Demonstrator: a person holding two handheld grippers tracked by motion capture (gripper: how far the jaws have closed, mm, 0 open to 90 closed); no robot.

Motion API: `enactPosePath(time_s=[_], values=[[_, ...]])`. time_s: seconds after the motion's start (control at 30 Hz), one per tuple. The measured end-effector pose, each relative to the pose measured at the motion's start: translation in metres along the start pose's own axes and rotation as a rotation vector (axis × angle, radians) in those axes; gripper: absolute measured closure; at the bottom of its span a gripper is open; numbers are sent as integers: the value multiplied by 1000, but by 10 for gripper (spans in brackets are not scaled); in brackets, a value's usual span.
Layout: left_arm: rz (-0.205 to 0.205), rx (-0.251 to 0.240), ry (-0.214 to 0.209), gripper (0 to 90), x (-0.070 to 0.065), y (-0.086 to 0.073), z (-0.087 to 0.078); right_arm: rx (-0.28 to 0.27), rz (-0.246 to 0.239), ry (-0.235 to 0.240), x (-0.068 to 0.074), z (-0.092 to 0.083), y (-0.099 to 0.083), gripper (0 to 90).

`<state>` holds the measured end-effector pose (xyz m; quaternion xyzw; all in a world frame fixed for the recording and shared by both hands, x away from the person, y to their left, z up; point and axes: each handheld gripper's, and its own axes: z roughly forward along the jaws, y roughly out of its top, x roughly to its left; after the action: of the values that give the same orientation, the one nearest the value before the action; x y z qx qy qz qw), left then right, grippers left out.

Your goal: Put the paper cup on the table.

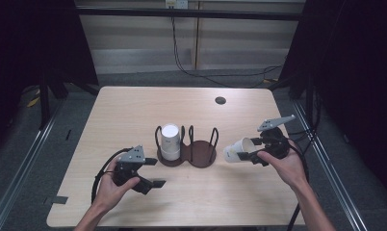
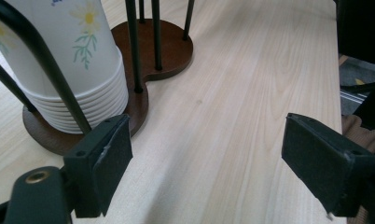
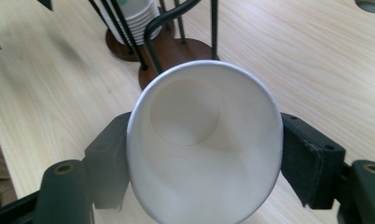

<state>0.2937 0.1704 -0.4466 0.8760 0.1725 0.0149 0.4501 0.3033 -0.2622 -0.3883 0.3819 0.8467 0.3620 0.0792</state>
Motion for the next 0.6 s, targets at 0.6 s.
enactPosePath(time_s=[0.6], values=[[6, 19, 10, 162, 0, -4, -3, 256, -33, -94, -13, 23, 38, 261]])
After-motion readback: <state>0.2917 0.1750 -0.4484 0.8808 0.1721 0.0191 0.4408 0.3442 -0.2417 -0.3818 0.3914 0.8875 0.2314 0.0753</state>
